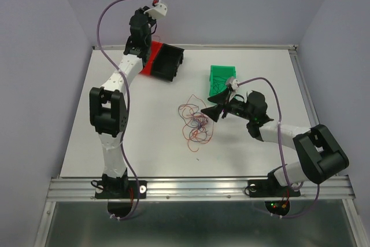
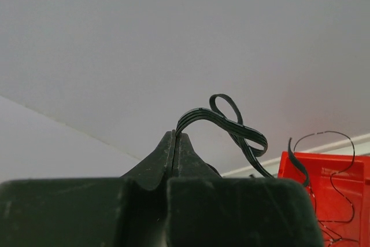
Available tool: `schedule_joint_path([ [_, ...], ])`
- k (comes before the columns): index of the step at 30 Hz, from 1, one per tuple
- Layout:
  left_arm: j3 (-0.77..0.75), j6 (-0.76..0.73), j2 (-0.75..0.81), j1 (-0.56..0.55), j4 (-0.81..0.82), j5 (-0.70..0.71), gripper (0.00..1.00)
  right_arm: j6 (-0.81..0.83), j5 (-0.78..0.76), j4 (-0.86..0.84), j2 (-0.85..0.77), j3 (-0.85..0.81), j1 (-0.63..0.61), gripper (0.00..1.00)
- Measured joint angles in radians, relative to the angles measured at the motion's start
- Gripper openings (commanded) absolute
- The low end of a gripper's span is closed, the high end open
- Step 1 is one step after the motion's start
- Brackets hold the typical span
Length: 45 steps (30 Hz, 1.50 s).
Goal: Untangle the cables
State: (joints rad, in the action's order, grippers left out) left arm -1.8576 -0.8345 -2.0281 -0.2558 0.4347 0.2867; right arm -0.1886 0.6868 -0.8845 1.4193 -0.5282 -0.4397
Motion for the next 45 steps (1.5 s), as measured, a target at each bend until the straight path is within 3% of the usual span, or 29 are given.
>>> schedule_joint_path([
  [29, 0.035, 0.06, 0.072, 0.034, 0.067, -0.049, 0.0, 0.001, 0.0, 0.0, 0.001, 0.0, 0.0, 0.78],
  [41, 0.031, 0.134, 0.075, 0.032, 0.011, -0.077, 0.0, 0.001, -0.001, 0.0, 0.001, 0.0, 0.0, 0.78],
  [45, -0.035, 0.193, 0.031, 0.035, -0.035, -0.09, 0.0, 0.0, -0.002, 0.001, 0.001, 0.0, 0.0, 0.78],
])
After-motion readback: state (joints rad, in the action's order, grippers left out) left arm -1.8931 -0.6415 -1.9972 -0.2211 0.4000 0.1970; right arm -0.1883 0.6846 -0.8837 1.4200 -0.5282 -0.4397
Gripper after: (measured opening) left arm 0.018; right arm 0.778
